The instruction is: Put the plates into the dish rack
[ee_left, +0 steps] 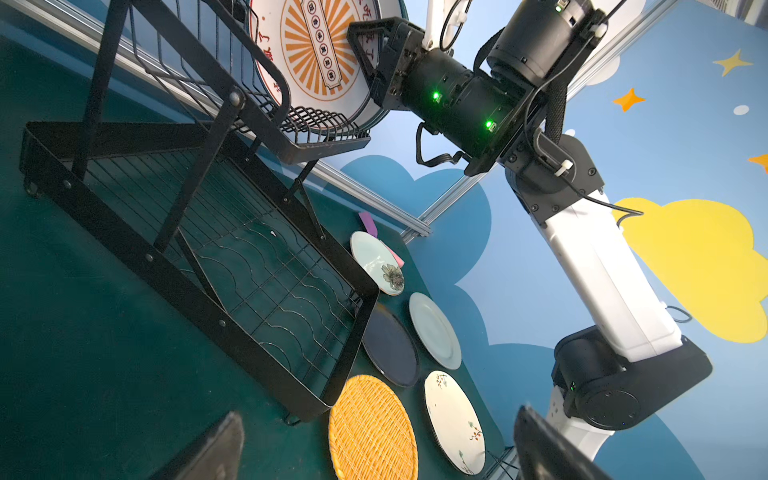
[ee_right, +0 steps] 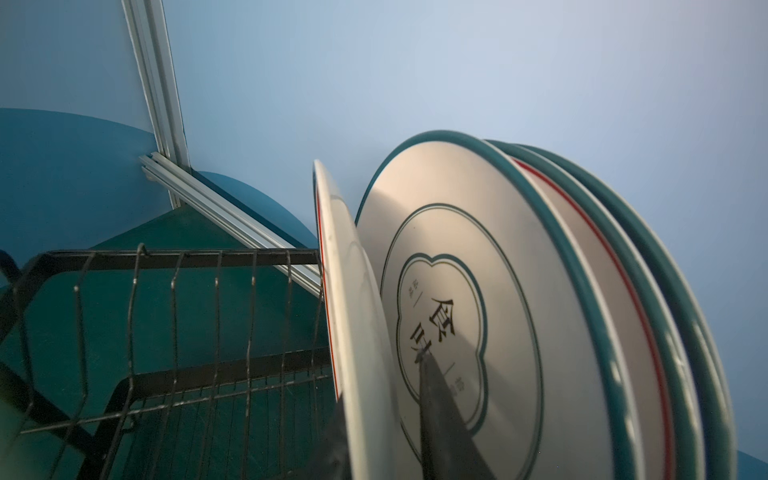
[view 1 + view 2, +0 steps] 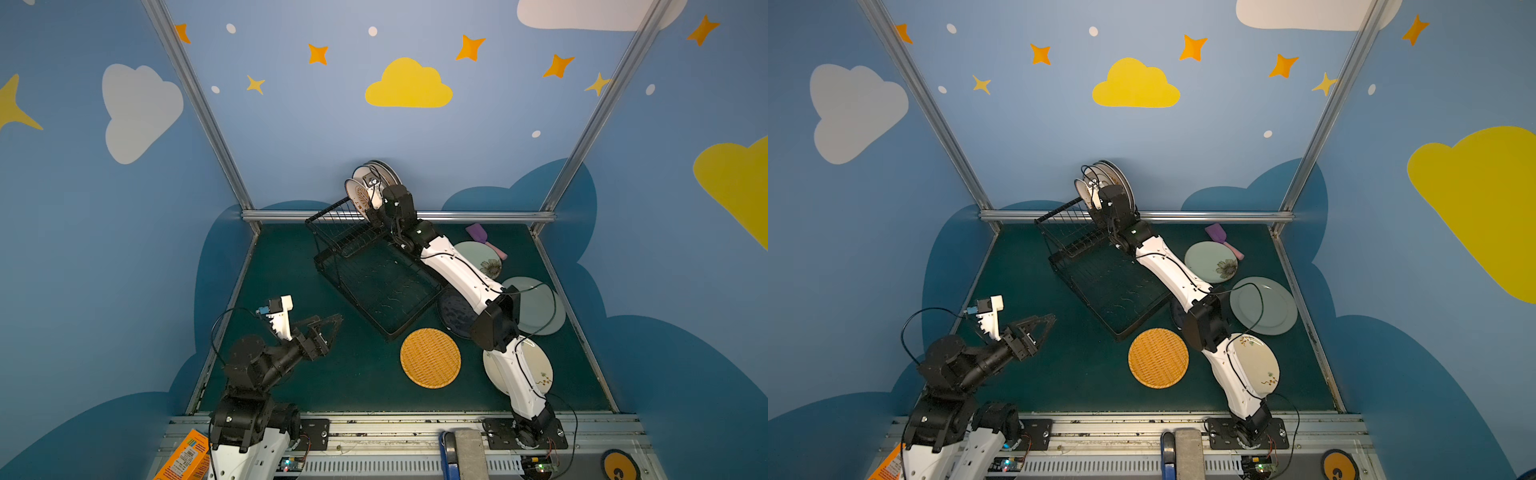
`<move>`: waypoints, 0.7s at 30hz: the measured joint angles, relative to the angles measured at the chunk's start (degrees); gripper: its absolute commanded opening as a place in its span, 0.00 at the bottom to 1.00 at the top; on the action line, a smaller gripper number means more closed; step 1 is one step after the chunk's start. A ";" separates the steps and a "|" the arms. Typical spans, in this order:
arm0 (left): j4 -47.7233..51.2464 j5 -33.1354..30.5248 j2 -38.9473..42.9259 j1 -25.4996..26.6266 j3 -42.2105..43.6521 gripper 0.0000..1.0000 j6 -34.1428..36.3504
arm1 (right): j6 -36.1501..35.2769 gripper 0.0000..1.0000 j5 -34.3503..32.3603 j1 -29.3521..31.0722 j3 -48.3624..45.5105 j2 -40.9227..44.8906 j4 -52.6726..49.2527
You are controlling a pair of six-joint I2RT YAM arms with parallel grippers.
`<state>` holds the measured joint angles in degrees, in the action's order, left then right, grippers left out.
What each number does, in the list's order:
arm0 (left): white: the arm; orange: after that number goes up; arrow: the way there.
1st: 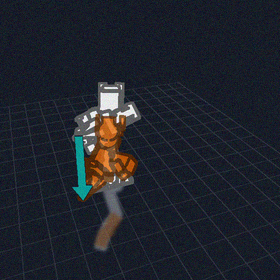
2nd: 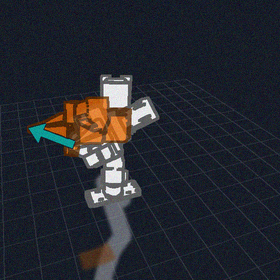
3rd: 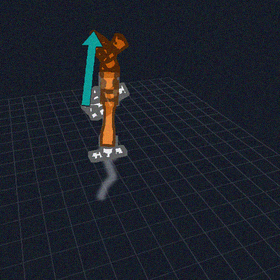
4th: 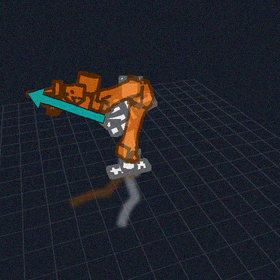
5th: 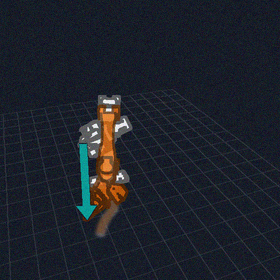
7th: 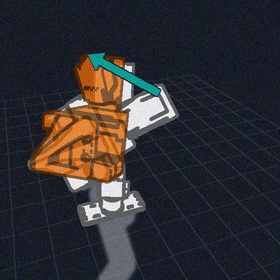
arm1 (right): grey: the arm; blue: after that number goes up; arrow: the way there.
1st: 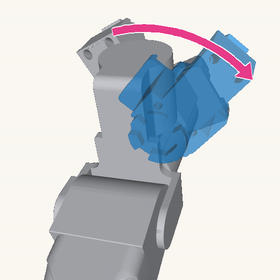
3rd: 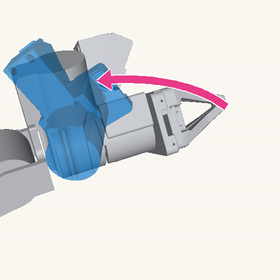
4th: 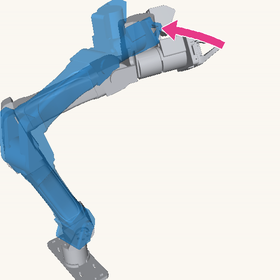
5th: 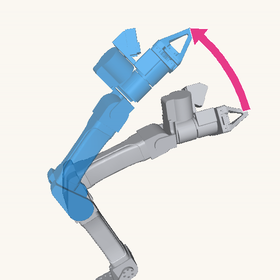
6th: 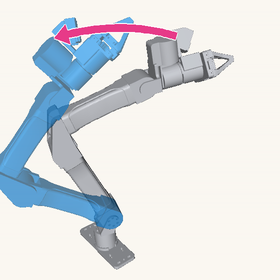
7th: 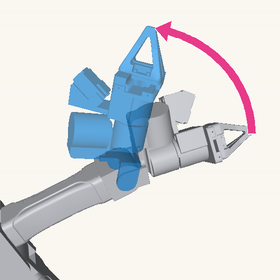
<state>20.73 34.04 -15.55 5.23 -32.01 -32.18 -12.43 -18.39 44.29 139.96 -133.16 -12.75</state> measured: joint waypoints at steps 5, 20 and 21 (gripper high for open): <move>-0.02 0.02 0.00 0.00 0.00 1.00 -0.02 | 0.02 0.30 0.02 0.15 0.00 0.00 0.00; 0.15 0.26 -1.25 -0.09 -0.13 1.00 -0.02 | -0.55 0.66 -0.22 2.19 0.00 5.55 -1.36; 0.46 0.35 -2.03 -0.09 -0.46 1.00 -0.02 | -0.55 0.69 -0.37 2.32 -0.02 6.23 -1.70</move>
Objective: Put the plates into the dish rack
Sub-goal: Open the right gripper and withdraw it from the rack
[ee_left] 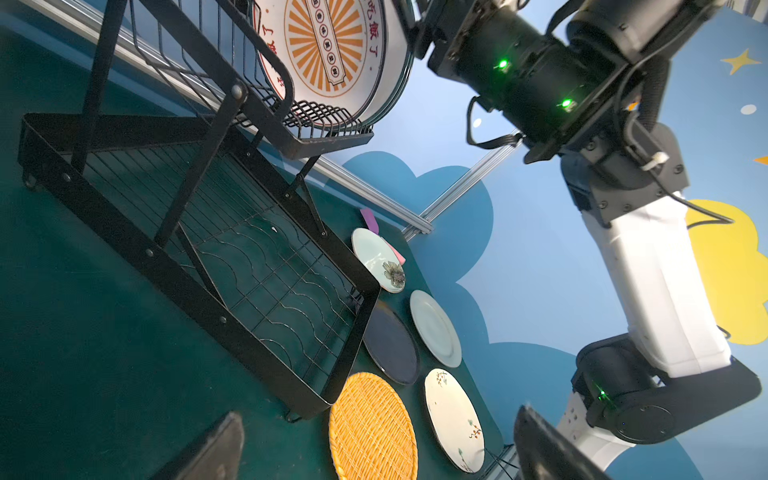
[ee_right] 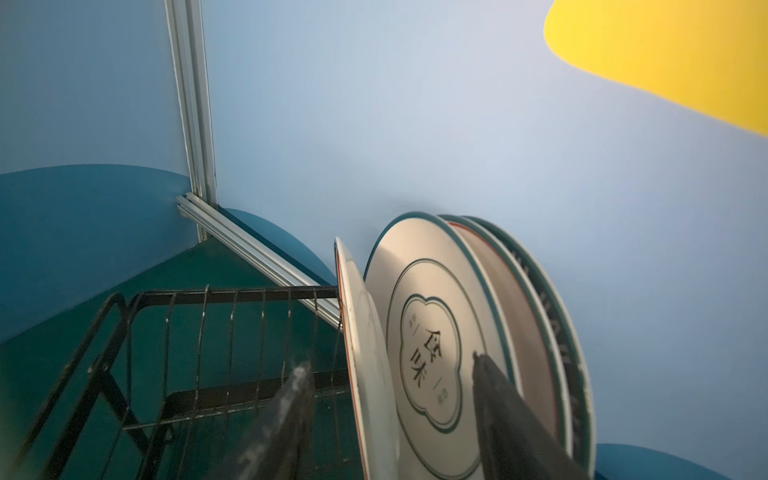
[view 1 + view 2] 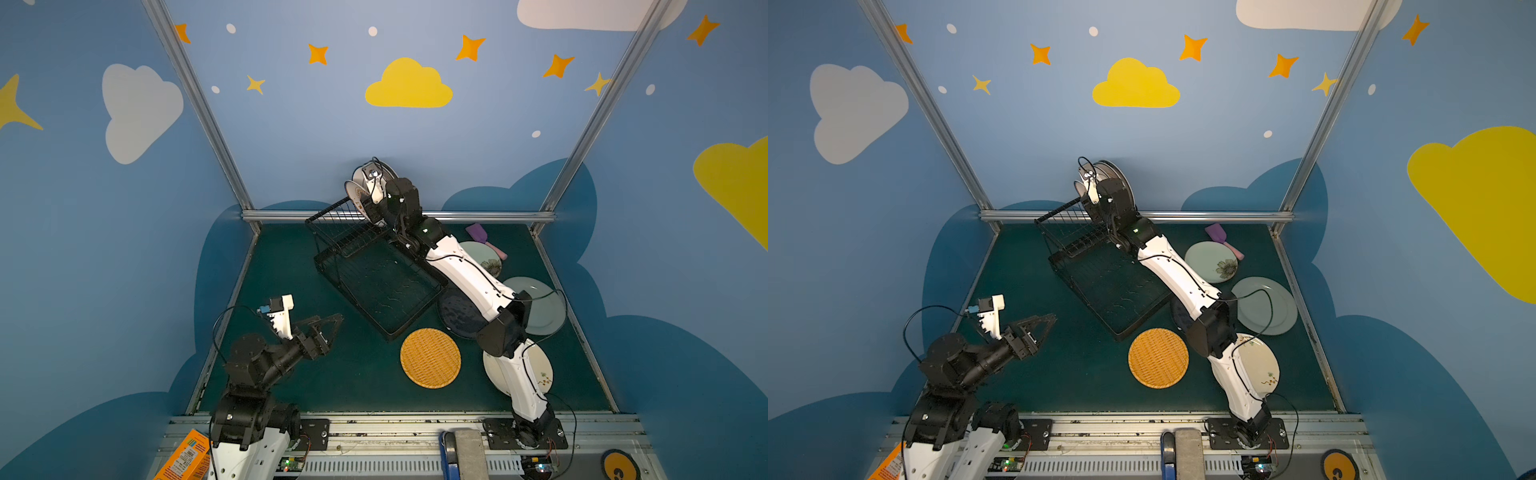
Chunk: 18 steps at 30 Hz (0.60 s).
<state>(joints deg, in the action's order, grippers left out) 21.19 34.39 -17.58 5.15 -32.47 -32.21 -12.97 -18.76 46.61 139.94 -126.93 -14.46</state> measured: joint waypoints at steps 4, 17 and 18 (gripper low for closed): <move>1.07 0.74 -5.07 0.02 -1.79 1.00 0.02 | 0.50 0.80 -0.74 0.50 -4.07 6.16 -0.83; -3.58 -1.73 -18.84 19.34 3.76 1.00 -7.48 | 18.36 0.92 9.22 -9.79 -50.25 48.92 -4.74; -4.92 -2.91 -19.80 22.40 5.20 1.00 -8.55 | 20.35 0.92 11.02 -12.24 -54.45 51.63 -5.38</move>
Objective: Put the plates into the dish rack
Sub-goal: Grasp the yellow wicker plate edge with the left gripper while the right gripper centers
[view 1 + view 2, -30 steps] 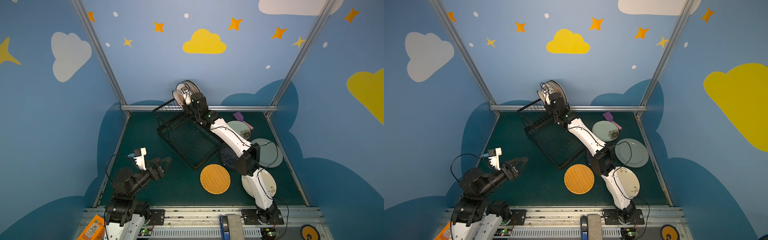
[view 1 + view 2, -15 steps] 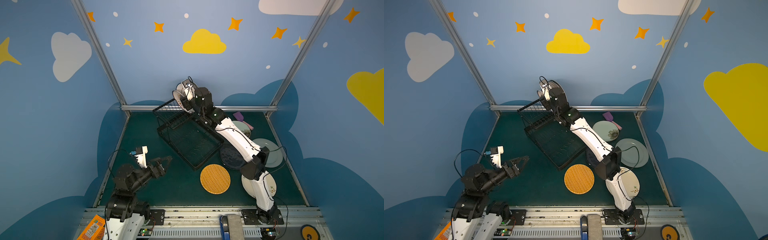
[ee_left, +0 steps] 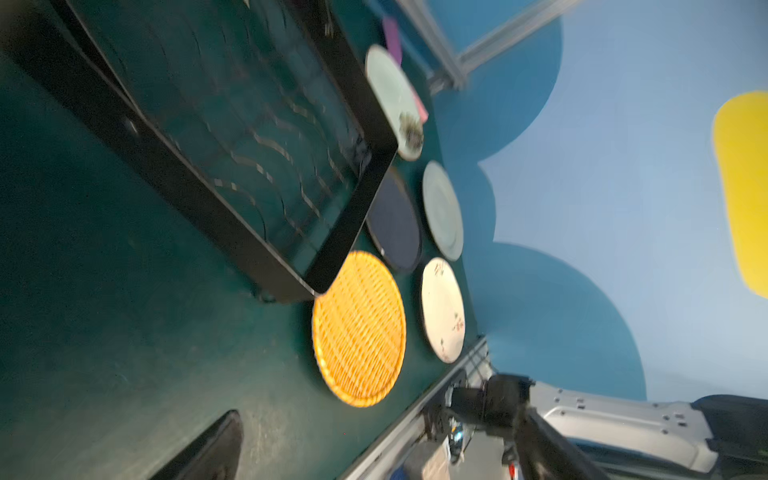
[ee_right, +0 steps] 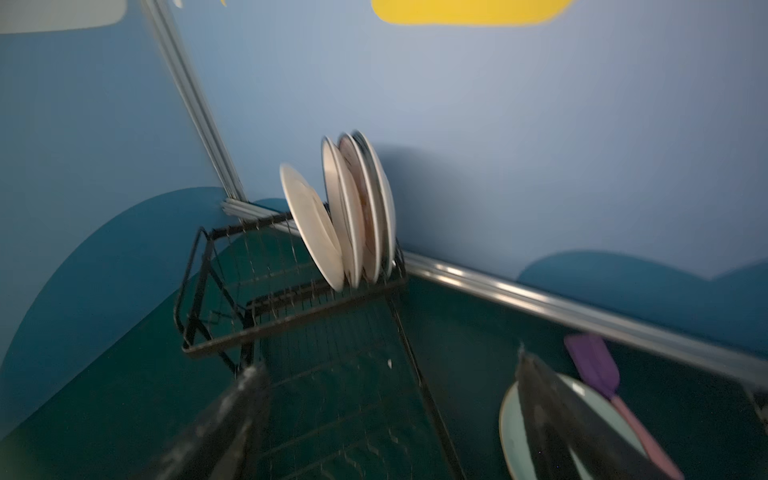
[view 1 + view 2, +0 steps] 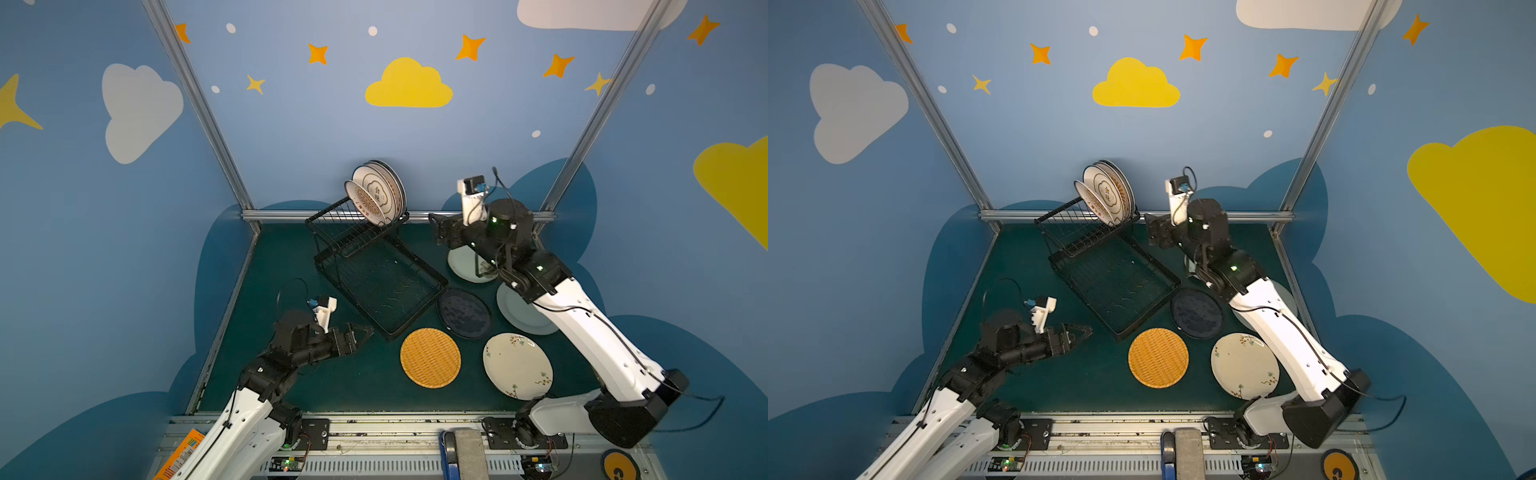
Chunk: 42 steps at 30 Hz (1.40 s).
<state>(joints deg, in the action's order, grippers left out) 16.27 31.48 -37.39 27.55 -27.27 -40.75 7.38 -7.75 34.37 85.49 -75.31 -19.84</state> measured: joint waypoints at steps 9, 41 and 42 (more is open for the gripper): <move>-16.63 -6.05 -20.68 17.49 5.73 0.95 -8.72 | 13.73 0.92 16.06 -10.58 -26.77 11.78 -3.98; -54.10 -9.97 -52.70 22.69 6.36 0.29 -24.33 | 25.64 0.92 33.97 -21.55 -38.56 17.86 1.31; -54.10 -10.19 -52.78 22.73 6.40 0.27 -24.50 | 25.75 0.92 34.03 -21.57 -38.56 17.86 1.38</move>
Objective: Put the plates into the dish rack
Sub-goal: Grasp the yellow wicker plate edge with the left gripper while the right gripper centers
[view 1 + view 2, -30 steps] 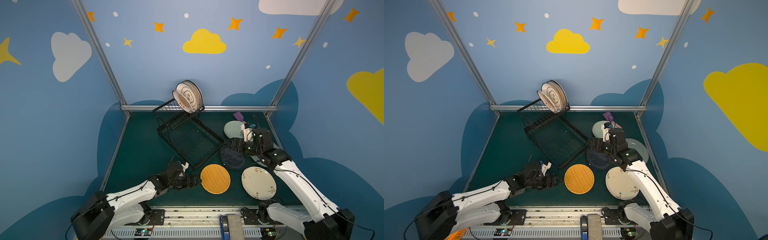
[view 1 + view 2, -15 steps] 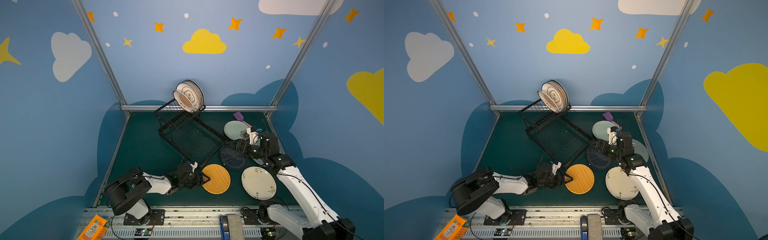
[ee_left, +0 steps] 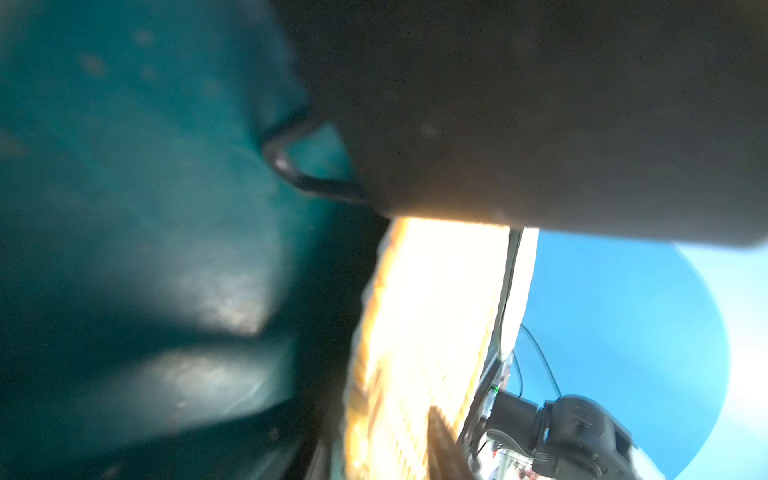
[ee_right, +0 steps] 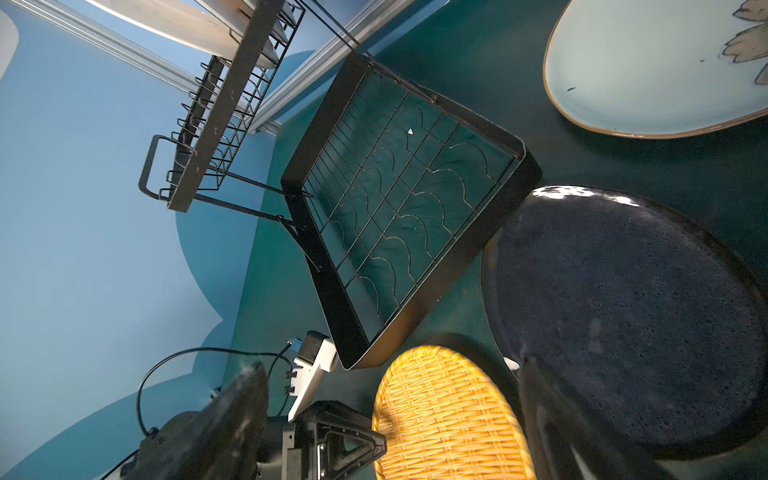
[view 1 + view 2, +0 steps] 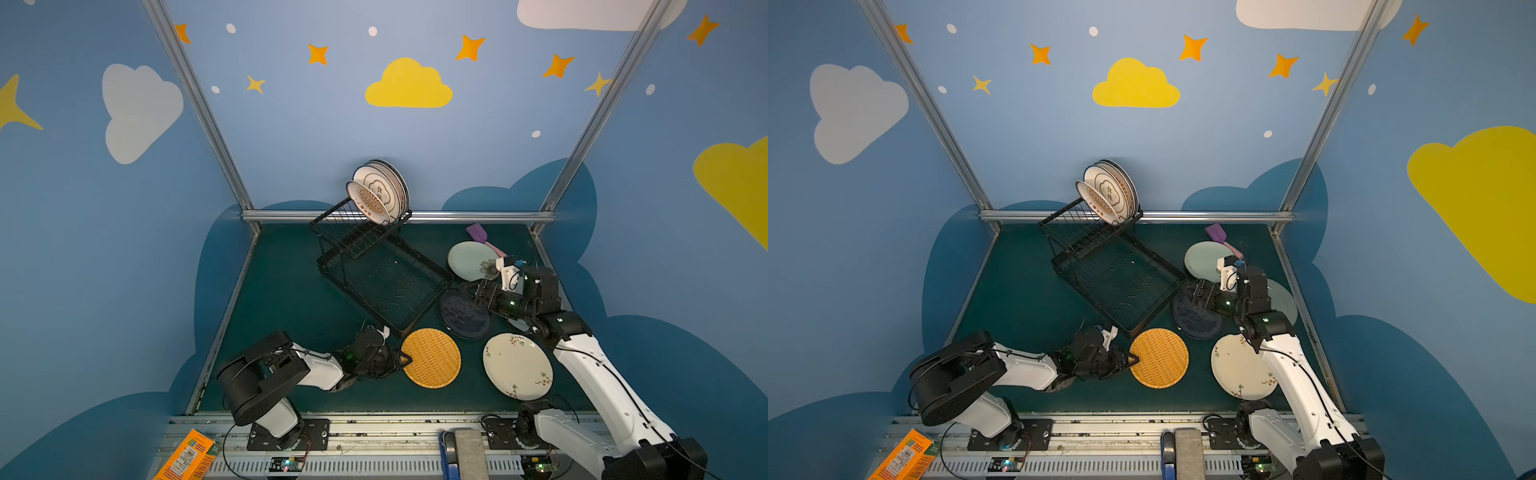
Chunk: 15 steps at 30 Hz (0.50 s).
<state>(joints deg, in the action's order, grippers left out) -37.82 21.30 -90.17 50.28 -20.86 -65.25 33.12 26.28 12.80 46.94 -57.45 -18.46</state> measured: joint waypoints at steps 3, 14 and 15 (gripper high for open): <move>-0.11 -0.20 -0.90 0.04 0.00 0.21 -0.37 | 0.28 0.92 0.33 -0.02 0.00 0.00 0.24; -3.54 0.13 -2.05 0.35 -0.02 0.04 -1.53 | 0.72 0.92 0.90 -0.04 -0.02 0.00 0.26; -3.30 0.15 -1.81 0.37 -0.02 0.04 -1.46 | 0.74 0.92 0.90 -0.07 -0.02 0.00 0.26</move>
<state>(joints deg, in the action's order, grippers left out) -41.12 21.45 -91.98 50.65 -20.88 -66.72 33.87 27.18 12.73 46.92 -57.45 -18.20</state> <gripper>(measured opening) 0.082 0.918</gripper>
